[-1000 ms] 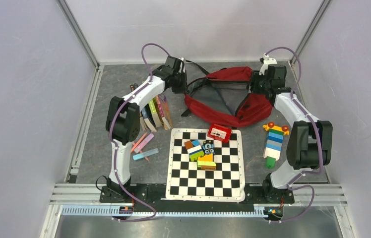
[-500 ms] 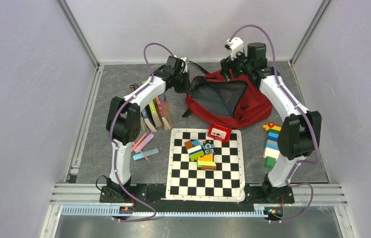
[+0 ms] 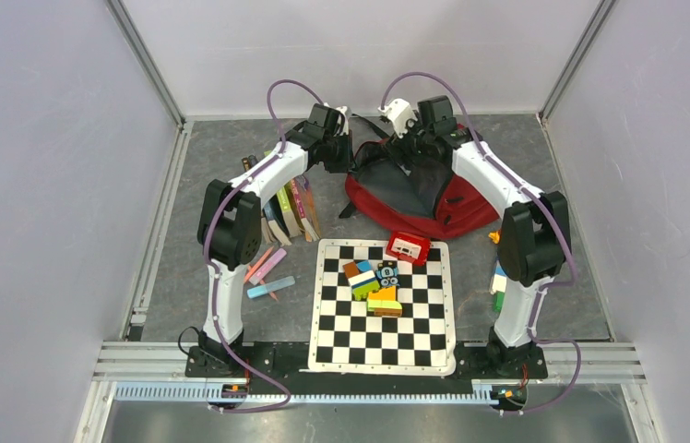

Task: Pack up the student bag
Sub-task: Unzip the student bag at the center of the board.

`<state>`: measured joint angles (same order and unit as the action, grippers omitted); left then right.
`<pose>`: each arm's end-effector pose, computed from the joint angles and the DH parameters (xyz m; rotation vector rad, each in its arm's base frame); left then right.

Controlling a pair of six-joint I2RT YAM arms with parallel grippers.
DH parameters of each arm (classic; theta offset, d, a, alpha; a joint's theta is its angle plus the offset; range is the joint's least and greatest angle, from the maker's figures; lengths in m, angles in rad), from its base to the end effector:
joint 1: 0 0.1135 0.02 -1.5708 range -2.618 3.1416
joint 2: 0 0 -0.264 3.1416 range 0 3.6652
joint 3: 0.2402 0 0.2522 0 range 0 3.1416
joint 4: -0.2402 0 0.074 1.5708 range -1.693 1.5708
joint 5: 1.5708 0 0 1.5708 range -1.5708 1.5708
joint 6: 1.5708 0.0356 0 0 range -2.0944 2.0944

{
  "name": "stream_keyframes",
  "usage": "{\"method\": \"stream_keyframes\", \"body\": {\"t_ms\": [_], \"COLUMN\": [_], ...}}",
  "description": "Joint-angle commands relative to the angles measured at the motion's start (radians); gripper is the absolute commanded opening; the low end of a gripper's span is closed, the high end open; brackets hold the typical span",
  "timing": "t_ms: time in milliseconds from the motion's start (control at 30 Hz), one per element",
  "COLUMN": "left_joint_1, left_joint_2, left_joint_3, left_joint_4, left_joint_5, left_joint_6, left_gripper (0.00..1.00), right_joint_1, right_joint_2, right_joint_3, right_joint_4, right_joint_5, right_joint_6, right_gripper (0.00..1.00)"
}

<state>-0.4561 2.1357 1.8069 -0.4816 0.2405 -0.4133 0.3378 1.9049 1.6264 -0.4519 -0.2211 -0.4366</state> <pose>0.4338 -0.2223 0.2355 0.1716 2.4597 -0.6844 0.4122 0.1530 0.2807 -0.9678 2.0731 0.2029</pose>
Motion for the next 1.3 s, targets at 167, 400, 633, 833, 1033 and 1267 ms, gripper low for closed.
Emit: {"method": "stream_keyframes", "body": {"t_ms": [167,400,633,833,1033,1267], "left_joint_1": [-0.004,0.008,0.042,0.067,0.085,0.085], "left_joint_2": [-0.028,-0.03,-0.043,-0.031,0.009,0.089], "left_joint_3": [0.048,0.033,-0.006,0.018,0.064,0.167], "left_joint_4": [0.022,0.016,0.012,0.012,-0.001,-0.003], "left_joint_5": [0.026,0.005,-0.017,-0.031,-0.062,-0.007], "left_joint_6": [0.022,0.02,0.019,0.018,0.004,0.011], "left_gripper": [0.02,0.02,0.02,0.02,0.02,0.02], "right_joint_1": [0.003,-0.013,-0.195,-0.299,-0.367,-0.396], "right_joint_2": [0.009,-0.038,-0.058,-0.03,0.054,0.158], "right_joint_3": [0.004,-0.016,0.007,-0.015,0.008,0.061], "right_joint_4": [0.118,0.196,0.122,0.119,0.127,0.141], "right_joint_5": [0.352,0.519,0.474,0.462,0.505,0.433], "right_joint_6": [0.016,0.108,0.338,0.368,0.4,0.433], "right_gripper": [0.27,0.0,0.0,0.0,0.0,0.0]}}
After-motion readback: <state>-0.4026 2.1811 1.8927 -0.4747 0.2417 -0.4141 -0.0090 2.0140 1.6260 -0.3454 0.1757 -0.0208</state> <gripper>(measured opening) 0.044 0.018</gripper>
